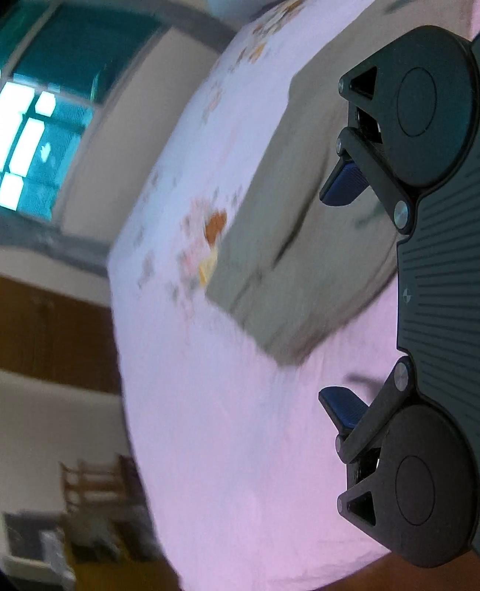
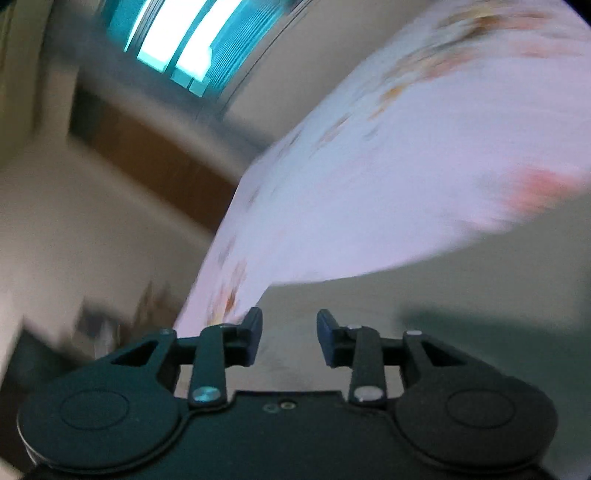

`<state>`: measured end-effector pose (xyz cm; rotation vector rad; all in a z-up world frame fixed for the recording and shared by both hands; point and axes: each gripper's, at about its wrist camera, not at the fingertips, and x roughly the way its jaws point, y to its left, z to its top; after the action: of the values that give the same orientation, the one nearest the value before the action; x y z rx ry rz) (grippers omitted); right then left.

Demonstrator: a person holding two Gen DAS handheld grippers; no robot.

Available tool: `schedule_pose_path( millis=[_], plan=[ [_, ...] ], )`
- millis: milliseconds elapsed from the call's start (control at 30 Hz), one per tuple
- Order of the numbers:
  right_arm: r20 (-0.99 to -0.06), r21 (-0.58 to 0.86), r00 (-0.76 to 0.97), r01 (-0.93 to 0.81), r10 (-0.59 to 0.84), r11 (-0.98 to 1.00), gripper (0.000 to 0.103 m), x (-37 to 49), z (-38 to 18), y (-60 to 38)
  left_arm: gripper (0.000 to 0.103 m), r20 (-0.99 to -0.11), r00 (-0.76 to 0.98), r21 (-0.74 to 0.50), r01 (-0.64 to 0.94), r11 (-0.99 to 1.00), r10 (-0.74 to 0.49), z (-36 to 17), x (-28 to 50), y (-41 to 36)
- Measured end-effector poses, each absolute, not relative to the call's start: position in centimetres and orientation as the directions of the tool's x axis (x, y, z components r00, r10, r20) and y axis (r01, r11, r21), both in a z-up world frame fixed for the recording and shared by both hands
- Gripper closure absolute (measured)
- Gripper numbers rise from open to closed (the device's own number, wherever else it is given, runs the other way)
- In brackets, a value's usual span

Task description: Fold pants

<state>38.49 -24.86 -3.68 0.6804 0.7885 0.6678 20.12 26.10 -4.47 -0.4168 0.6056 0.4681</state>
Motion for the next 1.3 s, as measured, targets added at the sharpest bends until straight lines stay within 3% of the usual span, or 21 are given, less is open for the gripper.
schedule_pose_path(
  millis=[100,433,733,900,1100,1167,1233,1300],
  plan=[
    [-0.433,0.733,0.429,-0.344,0.793,0.587,0.065,44.5,-3.6,-19.2,0.0,-0.643,0.702,-0.24,-0.564,0.79,0.306,-5.2,20.8,27.7],
    [-0.597,0.52,0.243,-0.608,0.765,0.599,0.069,53.5,-5.7,-8.5,0.0,-0.654,0.717,-0.284,-0.531,0.799,0.244,-7.3,23.0,28.0],
    [-0.545,0.614,0.05,-0.656,0.837,0.439,0.069,53.7,-7.0,-8.4,0.0,-0.639,0.71,-0.255,-0.559,0.789,0.296,-7.4,23.7,27.7],
    [-0.511,0.659,0.03,-0.627,0.859,0.414,0.068,54.3,-7.8,-7.0,0.0,-0.622,0.728,-0.321,-0.572,0.755,0.288,-7.5,23.1,27.8],
    [-0.477,0.711,-0.003,-0.59,0.879,0.383,0.065,55.5,-8.7,-5.8,0.0,-0.629,0.723,-0.311,-0.572,0.759,0.287,-7.7,23.1,27.7],
    [-0.506,0.654,0.04,-0.633,0.861,0.414,0.076,55.0,-8.3,-5.7,0.0,-0.631,0.721,-0.308,-0.571,0.761,0.287,-7.8,23.2,27.7],
    [-0.52,0.572,0.129,-0.681,0.845,0.456,0.095,54.3,-7.5,-5.5,0.0,-0.632,0.72,-0.303,-0.571,0.763,0.287,-7.9,23.1,27.6],
    [-0.497,0.565,0.182,-0.675,0.848,0.475,0.098,54.4,-7.3,-5.9,0.0,-0.633,0.719,-0.298,-0.569,0.767,0.287,-7.9,23.1,27.5]
  ],
)
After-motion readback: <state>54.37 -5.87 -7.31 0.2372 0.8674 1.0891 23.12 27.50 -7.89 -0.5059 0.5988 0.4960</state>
